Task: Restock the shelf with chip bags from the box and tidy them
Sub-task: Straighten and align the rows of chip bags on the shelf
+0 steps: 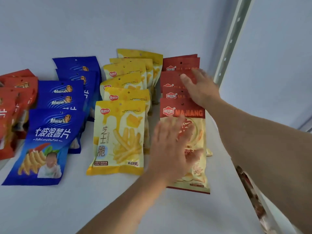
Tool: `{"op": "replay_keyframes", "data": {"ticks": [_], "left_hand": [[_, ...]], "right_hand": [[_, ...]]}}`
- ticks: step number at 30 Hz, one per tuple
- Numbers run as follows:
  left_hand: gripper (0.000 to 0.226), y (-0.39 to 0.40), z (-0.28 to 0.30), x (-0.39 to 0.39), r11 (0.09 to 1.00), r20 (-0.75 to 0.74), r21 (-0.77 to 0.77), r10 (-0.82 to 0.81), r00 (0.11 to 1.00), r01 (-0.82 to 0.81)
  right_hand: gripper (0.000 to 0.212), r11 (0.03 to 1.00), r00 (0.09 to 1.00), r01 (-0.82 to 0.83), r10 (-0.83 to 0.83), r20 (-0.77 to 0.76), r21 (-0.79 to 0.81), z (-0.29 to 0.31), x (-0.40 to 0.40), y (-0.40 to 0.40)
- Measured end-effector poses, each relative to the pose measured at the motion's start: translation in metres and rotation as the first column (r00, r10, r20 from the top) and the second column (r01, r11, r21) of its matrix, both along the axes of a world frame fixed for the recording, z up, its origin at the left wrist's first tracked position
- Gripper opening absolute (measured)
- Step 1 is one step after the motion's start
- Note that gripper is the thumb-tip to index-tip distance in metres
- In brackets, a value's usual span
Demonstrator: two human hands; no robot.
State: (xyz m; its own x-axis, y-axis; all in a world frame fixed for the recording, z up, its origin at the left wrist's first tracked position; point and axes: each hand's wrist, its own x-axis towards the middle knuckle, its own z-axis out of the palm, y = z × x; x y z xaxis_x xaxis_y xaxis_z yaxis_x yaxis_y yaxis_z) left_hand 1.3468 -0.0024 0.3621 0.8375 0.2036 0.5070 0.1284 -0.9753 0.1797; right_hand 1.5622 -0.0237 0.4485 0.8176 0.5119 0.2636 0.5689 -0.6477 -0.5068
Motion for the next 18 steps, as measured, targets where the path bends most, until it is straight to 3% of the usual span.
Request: {"op": "replay_keyframes", "data": {"ticks": [3, 6, 18], "left_hand": [[0.072, -0.012, -0.035, -0.005, 0.984, -0.129, 0.169, -0.036, 0.991, 0.058], [0.071, -0.006, -0.039, 0.001, 0.975, -0.125, 0.216, -0.027, 0.992, 0.054], [0.073, 0.010, -0.049, 0.027, 0.984, -0.191, 0.175, 0.016, 0.982, 0.017]], "right_hand": [[0.082, 0.949, 0.988, -0.112, 0.140, 0.073, -0.295, 0.003, 0.009, 0.016], [0.085, 0.898, 0.987, -0.118, 0.153, 0.051, -0.424, -0.004, 0.019, 0.021], [0.083, 0.902, 0.988, -0.098, 0.140, 0.070, -0.420, -0.015, 0.036, 0.035]]}}
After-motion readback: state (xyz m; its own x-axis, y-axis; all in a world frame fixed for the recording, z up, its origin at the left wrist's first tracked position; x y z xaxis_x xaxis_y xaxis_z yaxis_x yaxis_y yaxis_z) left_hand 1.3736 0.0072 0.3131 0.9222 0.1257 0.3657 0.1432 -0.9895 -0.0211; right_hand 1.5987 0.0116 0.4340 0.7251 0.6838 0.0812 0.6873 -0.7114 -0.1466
